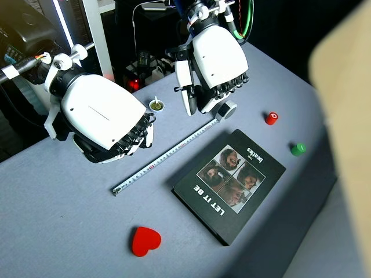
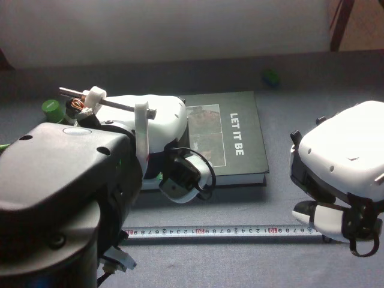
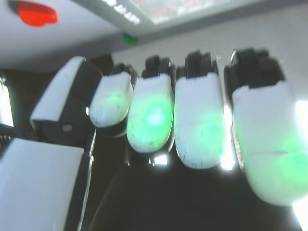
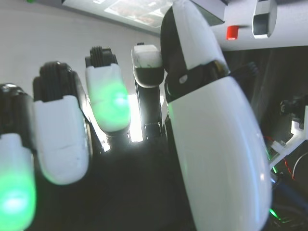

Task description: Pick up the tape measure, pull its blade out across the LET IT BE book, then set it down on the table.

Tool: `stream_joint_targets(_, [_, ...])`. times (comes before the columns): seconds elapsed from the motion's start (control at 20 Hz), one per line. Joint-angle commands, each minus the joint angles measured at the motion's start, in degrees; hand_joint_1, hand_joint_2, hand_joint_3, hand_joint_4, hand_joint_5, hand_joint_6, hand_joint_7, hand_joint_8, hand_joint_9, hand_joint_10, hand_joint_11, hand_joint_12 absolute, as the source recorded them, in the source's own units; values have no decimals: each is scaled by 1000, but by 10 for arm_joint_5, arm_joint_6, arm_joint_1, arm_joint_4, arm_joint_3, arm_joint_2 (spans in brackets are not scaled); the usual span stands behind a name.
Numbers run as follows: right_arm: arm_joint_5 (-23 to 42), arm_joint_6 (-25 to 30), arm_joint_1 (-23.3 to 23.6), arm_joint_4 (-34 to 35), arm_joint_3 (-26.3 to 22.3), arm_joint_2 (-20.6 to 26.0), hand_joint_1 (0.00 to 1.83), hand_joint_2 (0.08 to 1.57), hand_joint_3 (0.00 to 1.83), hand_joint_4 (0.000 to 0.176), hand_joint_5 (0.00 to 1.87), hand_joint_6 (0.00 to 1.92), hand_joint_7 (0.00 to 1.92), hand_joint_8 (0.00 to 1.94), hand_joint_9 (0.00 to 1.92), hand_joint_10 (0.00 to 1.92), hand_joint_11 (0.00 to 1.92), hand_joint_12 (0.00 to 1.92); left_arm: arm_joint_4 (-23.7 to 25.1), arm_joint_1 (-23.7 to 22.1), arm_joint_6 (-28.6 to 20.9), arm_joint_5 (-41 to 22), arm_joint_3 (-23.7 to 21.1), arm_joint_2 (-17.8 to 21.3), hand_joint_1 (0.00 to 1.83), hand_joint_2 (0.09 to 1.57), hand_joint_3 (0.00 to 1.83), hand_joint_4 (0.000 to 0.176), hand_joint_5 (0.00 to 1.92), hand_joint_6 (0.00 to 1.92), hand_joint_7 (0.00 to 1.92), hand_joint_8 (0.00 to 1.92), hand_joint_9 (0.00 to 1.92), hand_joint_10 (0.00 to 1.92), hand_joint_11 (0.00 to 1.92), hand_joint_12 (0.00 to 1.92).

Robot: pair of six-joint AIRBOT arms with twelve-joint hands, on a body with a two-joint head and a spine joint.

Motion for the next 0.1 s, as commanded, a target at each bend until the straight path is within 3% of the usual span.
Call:
stream_joint_targets(0.0, [21, 2, 5, -41, -2, 2, 1055, 1295, 0, 176, 1220, 1921, 1455, 1941, 1731, 1921, 1921, 1921, 48, -4, -4, -12, -3, -2, 704, 1337, 4, 176, 1418, 1921, 1532, 1921, 1629, 1921, 1764, 1921])
stream_joint_targets(0.05, [23, 2, 5, -41, -2, 2, 1058, 1297, 0, 176, 1220, 1921, 1453, 1941, 1739, 1921, 1921, 1921, 49, -4, -7, -13, -4, -2, 715, 1339, 3, 176, 1429, 1921, 1537, 1921, 1648, 1921, 1774, 1921])
